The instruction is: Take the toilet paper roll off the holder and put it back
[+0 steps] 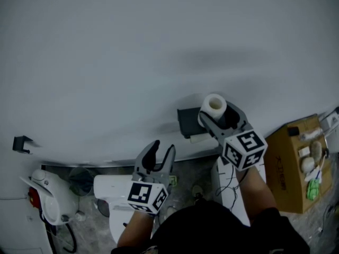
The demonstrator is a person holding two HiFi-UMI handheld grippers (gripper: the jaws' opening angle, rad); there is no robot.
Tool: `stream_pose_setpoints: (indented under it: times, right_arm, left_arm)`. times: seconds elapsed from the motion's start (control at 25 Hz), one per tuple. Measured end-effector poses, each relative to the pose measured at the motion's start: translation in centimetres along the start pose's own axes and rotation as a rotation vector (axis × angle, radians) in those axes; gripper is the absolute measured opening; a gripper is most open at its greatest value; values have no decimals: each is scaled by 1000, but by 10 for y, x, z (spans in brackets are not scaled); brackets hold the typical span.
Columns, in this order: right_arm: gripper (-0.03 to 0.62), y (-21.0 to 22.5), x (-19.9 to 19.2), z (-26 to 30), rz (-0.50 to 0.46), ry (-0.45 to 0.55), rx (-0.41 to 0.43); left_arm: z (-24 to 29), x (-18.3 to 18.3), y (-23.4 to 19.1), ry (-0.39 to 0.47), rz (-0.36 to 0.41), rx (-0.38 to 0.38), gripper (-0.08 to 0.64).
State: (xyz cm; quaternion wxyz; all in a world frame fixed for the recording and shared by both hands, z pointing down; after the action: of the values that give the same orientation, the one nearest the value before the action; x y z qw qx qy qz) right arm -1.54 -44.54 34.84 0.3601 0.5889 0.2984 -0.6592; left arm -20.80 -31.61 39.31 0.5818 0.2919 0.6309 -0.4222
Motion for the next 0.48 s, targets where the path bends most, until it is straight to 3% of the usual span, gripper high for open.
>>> stream_pose_setpoints:
  times: [0.48]
  right_arm:
    - [298, 0, -6, 4, -54, -22, -9]
  left_arm:
    - [13, -2, -2, -17, -9, -20, 172]
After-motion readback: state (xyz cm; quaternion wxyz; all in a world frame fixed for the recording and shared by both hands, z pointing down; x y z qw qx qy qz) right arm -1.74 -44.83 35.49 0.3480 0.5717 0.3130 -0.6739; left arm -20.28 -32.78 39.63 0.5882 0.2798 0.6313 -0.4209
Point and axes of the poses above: the fingertips, and each gripper's own axes: z forward along the fingers, y to its right, x out of its top, the point moved 7 cm from there along -z, backward along the fingers, and after that the axes turned 9 degrees about -x, right-handed, at the moved point
